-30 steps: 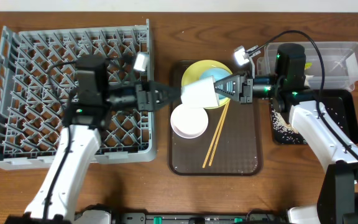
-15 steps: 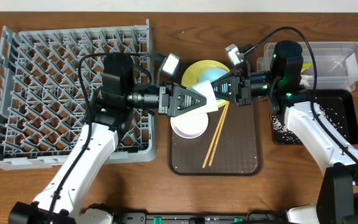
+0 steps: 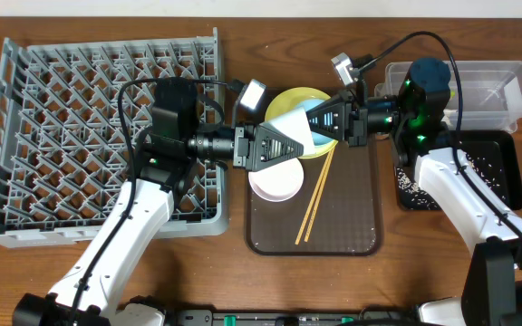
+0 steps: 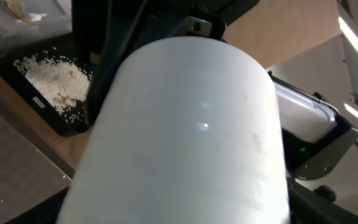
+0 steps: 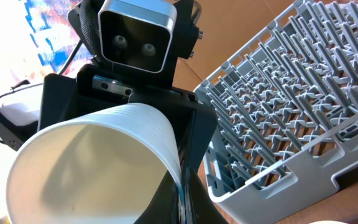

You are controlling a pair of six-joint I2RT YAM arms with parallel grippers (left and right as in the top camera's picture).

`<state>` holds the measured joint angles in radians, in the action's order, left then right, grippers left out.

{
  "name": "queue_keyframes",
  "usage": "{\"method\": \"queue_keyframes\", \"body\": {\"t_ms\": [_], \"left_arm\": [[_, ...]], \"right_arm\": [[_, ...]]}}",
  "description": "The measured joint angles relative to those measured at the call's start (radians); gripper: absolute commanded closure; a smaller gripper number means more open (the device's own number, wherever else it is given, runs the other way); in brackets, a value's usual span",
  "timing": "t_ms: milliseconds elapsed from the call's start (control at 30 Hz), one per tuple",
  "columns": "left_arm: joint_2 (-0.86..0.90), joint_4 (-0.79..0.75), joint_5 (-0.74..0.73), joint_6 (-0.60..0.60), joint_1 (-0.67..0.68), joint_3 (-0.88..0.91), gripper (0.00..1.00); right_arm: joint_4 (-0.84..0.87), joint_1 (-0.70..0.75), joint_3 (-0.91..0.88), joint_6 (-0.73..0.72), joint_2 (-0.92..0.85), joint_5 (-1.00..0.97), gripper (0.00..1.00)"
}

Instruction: Sort waste into correct bins and load items into the dishwasher rack

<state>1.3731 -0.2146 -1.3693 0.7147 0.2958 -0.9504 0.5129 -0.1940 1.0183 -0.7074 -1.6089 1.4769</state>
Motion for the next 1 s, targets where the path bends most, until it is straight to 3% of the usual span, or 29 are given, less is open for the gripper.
{"method": "queue_keyframes", "body": {"t_ms": [67, 433, 667, 1000], "left_arm": [[0.000, 0.001, 0.009, 0.004, 0.000, 0.000, 0.21], [0.000, -0.003, 0.044, 0.003, -0.013, 0.000, 0.21], [0.000, -0.006, 0.050, 0.002, -0.019, 0.000, 0.33], [0.000, -0.007, 0.068, -0.009, -0.020, 0.000, 0.34]], "right_arm": [[0.000, 0.000, 0.000, -0.005, 0.000, 0.000, 0.99], [-0.014, 0.000, 0.000, -0.013, 0.000, -0.020, 0.99], [-0.051, 0.001, 0.000, -0.004, 0.000, -0.035, 0.99], [-0.061, 0.001, 0.000, 0.008, 0.000, -0.043, 0.99]]}}
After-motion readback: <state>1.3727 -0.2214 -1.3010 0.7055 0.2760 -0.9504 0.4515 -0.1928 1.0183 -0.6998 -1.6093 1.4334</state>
